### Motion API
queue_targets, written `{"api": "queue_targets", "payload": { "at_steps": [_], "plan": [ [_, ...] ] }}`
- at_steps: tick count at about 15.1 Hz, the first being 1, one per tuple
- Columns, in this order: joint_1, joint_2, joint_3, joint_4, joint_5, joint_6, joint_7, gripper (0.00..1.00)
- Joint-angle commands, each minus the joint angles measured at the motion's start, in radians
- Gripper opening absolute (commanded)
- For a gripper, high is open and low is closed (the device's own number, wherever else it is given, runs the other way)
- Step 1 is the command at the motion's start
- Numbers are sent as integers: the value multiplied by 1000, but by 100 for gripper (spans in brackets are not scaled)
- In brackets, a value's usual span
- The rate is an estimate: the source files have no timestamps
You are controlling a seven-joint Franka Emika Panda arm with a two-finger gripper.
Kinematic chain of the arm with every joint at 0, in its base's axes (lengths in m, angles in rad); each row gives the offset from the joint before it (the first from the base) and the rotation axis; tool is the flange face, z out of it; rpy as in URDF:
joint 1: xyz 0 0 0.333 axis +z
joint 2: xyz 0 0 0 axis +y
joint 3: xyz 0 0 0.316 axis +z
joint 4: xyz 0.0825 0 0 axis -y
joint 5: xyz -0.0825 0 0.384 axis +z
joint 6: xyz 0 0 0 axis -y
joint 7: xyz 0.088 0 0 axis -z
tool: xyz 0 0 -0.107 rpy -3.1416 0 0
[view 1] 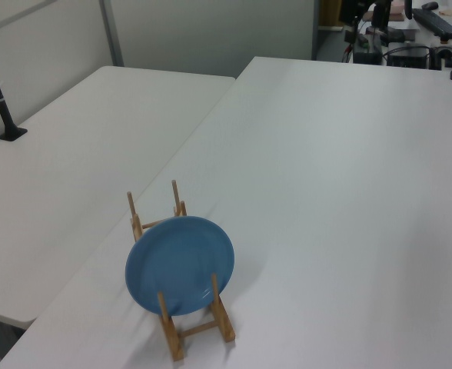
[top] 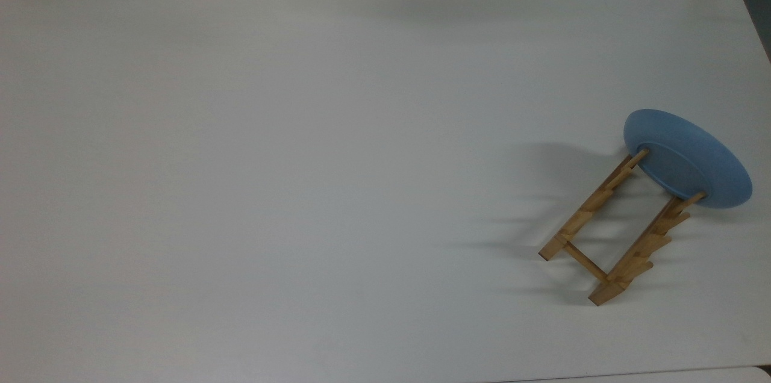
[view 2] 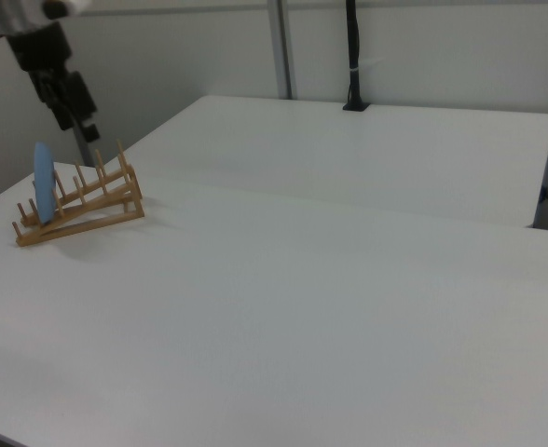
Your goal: Place plate in plate rack
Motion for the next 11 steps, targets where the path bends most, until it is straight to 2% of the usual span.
{"api": "queue_targets", "payload": {
  "at_steps": [1,4,8,11],
  "plan": [
    [-34,-52,-87,-80,105,6,-307,100],
    [-67,-54,-112,-122,144,78,-495,100],
    [-80,-52,-113,-186,142,188,-524,100],
    [-86,-38,-113,-180,142,201,-524,100]
  ]
}}
